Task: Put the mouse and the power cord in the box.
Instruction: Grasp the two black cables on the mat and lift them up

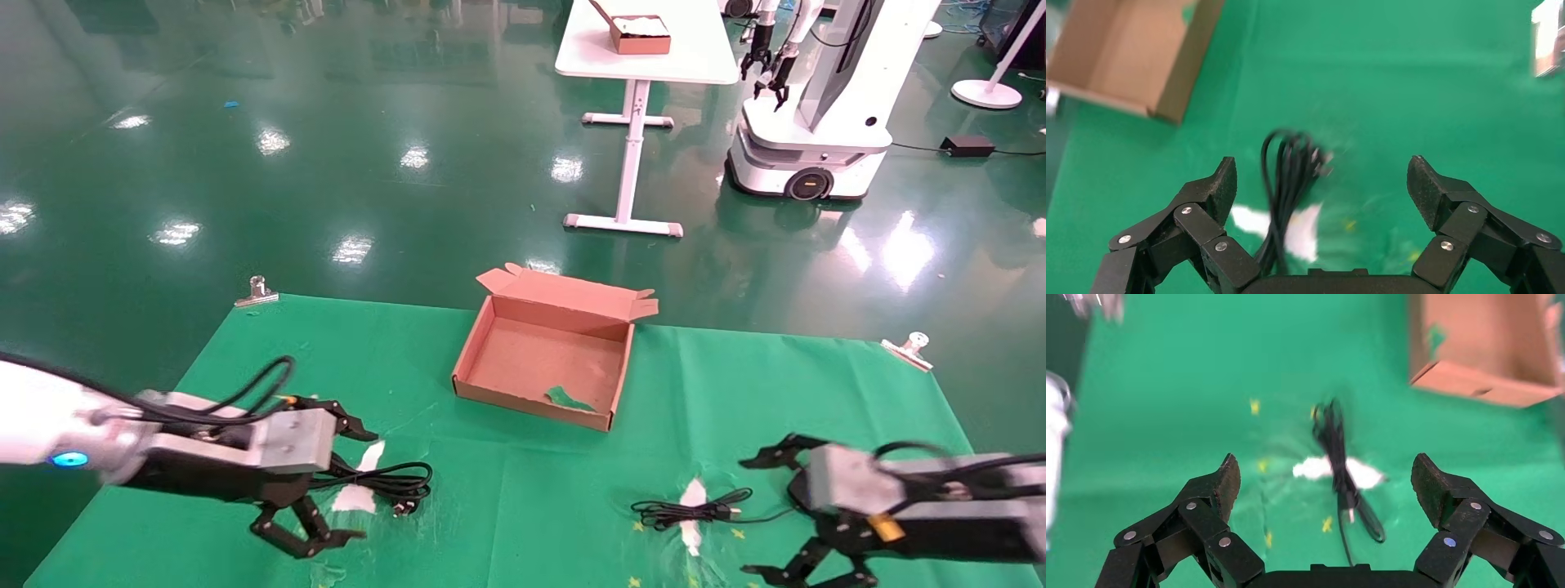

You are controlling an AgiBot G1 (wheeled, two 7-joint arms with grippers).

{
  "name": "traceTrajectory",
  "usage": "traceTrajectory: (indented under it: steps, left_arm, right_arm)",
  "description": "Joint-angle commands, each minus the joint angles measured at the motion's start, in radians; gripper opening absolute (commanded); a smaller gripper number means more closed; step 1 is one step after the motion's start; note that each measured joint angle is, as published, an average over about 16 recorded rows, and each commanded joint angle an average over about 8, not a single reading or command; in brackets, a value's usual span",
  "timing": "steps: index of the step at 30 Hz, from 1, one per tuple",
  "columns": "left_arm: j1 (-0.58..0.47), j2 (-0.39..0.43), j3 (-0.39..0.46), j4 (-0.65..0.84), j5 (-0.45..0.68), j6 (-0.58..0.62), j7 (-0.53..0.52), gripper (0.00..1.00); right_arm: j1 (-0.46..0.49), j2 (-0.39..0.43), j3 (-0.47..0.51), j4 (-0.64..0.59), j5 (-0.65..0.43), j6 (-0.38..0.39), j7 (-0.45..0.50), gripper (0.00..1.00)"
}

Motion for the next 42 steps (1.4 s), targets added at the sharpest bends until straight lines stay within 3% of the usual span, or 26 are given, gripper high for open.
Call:
traceTrajectory:
  steps: [1,7,15,30,31,33,38,39,40,42]
  left_arm:
    - [-0.020,0.045,0.022,0.089,0.050,-0.042,0.045,1.00]
    - [-0.056,0.133,0.056,0.272,0.123,-0.155,0.159,1.00]
    - [-0.079,0.211,0.077,0.431,0.163,-0.251,0.273,1.00]
    - [-0.081,0.281,0.090,0.560,0.187,-0.374,0.368,1.00]
    - [-0.081,0.283,0.091,0.564,0.188,-0.376,0.370,0.99]
    - [-0.082,0.285,0.090,0.572,0.187,-0.379,0.373,0.83]
    - [-0.085,0.285,0.083,0.587,0.177,-0.383,0.376,0.21]
    - [-0.086,0.285,0.081,0.590,0.175,-0.383,0.376,0.09]
    - [-0.086,0.285,0.081,0.591,0.174,-0.383,0.376,0.03]
    - [-0.086,0.285,0.079,0.594,0.172,-0.384,0.376,0.00]
  right_arm:
    - [0.044,-0.046,-0.033,-0.076,-0.072,0.019,-0.064,1.00]
    - [0.114,-0.169,-0.092,-0.263,-0.182,0.113,-0.217,1.00]
    - [0.154,-0.274,-0.106,-0.431,-0.213,0.220,-0.352,1.00]
    - [0.178,-0.319,-0.094,-0.548,-0.197,0.278,-0.463,1.00]
    - [0.178,-0.318,-0.093,-0.551,-0.196,0.279,-0.467,0.95]
    - [0.179,-0.317,-0.092,-0.557,-0.194,0.279,-0.473,0.71]
    - [0.180,-0.317,-0.090,-0.568,-0.193,0.280,-0.485,0.09]
    - [0.181,-0.317,-0.090,-0.569,-0.193,0.281,-0.487,0.01]
    - [0.181,-0.317,-0.090,-0.571,-0.193,0.281,-0.487,0.00]
    - [0.182,-0.317,-0.090,-0.573,-0.193,0.281,-0.489,0.00]
